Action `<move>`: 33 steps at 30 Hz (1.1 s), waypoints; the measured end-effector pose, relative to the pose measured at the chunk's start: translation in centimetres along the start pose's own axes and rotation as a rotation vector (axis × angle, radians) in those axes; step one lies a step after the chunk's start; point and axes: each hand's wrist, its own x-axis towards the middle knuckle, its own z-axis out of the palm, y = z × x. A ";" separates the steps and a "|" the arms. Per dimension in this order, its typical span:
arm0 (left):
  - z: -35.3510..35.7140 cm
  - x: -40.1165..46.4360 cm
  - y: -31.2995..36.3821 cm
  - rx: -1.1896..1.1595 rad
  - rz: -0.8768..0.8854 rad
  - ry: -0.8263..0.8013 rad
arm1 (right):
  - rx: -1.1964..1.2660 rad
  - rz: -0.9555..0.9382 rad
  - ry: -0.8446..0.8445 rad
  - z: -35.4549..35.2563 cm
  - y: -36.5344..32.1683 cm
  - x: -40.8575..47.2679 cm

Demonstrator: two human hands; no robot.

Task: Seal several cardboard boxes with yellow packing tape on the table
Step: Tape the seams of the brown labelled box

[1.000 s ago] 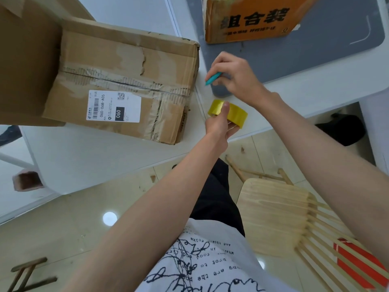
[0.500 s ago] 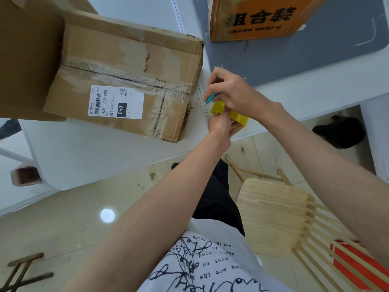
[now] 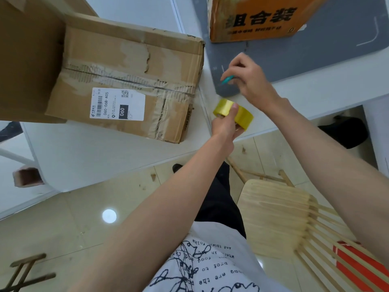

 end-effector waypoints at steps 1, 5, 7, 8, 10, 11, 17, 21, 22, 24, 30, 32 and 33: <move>0.2 -0.1 -0.3 -0.001 0.000 -0.004 | 0.031 0.101 0.017 0.0 0.8 0.1; 0.6 -0.1 -0.6 0.004 0.000 -0.029 | 0.094 0.475 0.053 1.3 2.8 0.8; 0.6 0.1 -0.7 0.022 0.001 -0.041 | 0.124 0.570 0.100 1.8 2.7 1.1; 0.5 0.1 -0.8 0.033 0.002 -0.048 | 0.131 0.586 0.138 1.7 2.6 1.4; 0.4 0.3 -1.0 0.054 0.007 -0.060 | 0.146 0.578 0.232 1.4 1.8 1.6; 0.3 0.4 -1.0 0.061 0.012 -0.066 | 0.152 0.581 0.279 1.2 1.2 1.4; -0.5 0.6 -1.0 0.206 0.116 -0.108 | 0.333 0.889 -0.135 0.9 -2.4 -2.5; -1.2 0.4 -0.1 0.275 0.131 -0.175 | 0.426 0.836 -0.030 2.3 -3.2 -3.5; -1.4 0.4 0.1 0.272 0.133 -0.178 | 0.387 0.750 0.052 2.5 -3.4 -3.3; -1.7 0.4 0.1 0.270 0.138 -0.179 | 0.401 0.599 0.076 2.6 -4.1 -2.4; -1.3 0.4 -0.4 0.226 0.125 -0.174 | 0.440 0.544 -0.336 0.9 -5.4 1.1; -1.2 0.5 -0.7 0.227 0.116 -0.170 | 0.434 0.540 -0.393 0.5 -5.6 1.8; -1.2 0.6 -0.9 0.231 0.112 -0.168 | 0.442 0.543 -0.399 0.5 -5.7 2.1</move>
